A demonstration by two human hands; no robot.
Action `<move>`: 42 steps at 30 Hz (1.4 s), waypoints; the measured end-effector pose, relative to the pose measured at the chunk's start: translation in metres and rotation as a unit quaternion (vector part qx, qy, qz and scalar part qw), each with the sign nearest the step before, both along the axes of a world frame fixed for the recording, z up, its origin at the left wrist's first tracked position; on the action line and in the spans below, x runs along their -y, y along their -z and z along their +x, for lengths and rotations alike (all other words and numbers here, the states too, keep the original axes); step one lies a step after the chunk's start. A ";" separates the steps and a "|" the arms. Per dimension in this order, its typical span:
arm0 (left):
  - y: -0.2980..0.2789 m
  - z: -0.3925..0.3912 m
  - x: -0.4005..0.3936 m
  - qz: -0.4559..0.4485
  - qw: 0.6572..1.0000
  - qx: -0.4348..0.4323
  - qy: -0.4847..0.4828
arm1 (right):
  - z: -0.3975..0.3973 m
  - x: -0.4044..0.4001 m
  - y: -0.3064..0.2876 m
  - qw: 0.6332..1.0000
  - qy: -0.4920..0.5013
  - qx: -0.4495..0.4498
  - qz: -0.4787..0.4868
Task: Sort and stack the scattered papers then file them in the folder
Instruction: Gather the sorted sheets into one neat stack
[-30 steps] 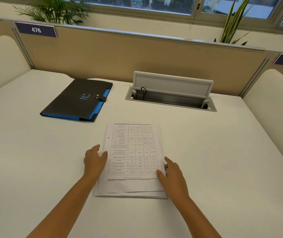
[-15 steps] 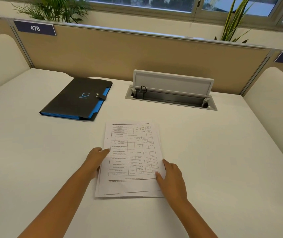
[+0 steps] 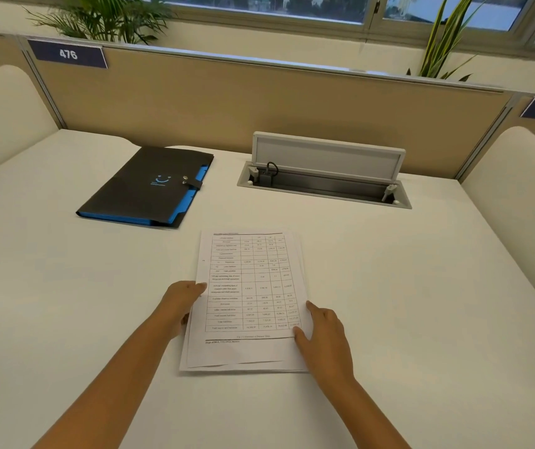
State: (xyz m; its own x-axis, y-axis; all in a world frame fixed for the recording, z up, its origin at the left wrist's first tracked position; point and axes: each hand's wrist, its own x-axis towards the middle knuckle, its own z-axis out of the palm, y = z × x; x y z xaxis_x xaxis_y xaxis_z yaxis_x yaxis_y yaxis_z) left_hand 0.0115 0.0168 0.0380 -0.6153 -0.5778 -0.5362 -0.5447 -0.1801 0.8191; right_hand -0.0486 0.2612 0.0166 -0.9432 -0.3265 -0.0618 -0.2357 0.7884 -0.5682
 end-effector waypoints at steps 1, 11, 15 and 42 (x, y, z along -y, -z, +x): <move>0.000 0.000 0.000 -0.002 1.000 -0.002 0.001 | 0.000 0.000 0.000 1.000 0.000 0.002 -0.001; 0.004 0.012 -0.009 -0.090 0.990 -0.073 0.086 | -0.003 -0.002 -0.001 0.999 0.000 0.027 -0.034; 0.000 0.018 -0.010 -0.034 0.985 -0.151 0.073 | -0.015 -0.006 -0.010 0.973 0.065 0.114 -0.190; -0.076 -0.009 -0.040 -0.126 0.952 -0.274 0.058 | -0.030 0.003 -0.094 0.908 -0.038 0.058 -0.412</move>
State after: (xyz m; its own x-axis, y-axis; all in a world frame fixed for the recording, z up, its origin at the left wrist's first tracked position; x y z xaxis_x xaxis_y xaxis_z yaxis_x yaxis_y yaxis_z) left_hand 0.0023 0.0572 0.1140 -0.8295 -0.5577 0.0300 -0.0283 0.0955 0.9950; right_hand -0.0786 0.2584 0.1106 -0.9184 -0.3711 0.1369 -0.1737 0.0676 -0.9825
